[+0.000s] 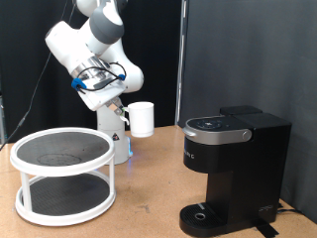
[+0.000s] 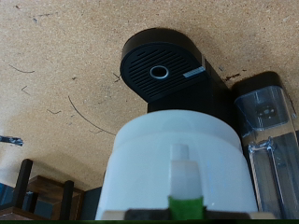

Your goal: Make a cup of coffee with the keurig machine

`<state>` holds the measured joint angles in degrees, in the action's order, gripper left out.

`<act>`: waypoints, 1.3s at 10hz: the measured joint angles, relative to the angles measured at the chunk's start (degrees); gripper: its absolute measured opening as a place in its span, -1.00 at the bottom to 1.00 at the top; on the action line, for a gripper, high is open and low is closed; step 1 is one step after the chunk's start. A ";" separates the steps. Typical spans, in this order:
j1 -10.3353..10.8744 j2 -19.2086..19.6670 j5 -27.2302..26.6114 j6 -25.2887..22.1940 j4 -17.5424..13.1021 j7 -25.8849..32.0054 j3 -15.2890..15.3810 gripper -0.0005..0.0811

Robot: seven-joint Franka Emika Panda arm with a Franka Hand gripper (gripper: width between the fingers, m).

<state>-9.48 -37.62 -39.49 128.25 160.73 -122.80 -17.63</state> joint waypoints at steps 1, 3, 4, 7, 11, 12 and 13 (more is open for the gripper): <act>0.00 0.48 0.00 0.58 0.17 0.00 0.45 -0.81; 0.01 2.20 -0.07 2.37 0.30 0.00 1.40 -0.81; 0.02 3.21 -0.25 3.36 0.31 0.00 1.88 -0.81; 0.97 6.67 -1.51 7.48 0.59 0.49 2.79 -0.81; 3.55 11.79 -4.98 12.52 0.75 3.28 3.50 -0.81; 4.17 12.90 -5.69 13.40 0.76 3.69 3.64 -0.81; 4.68 13.93 -6.20 14.29 0.77 3.88 3.93 -0.81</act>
<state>-4.81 -23.69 -45.68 142.54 161.50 -118.92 -13.70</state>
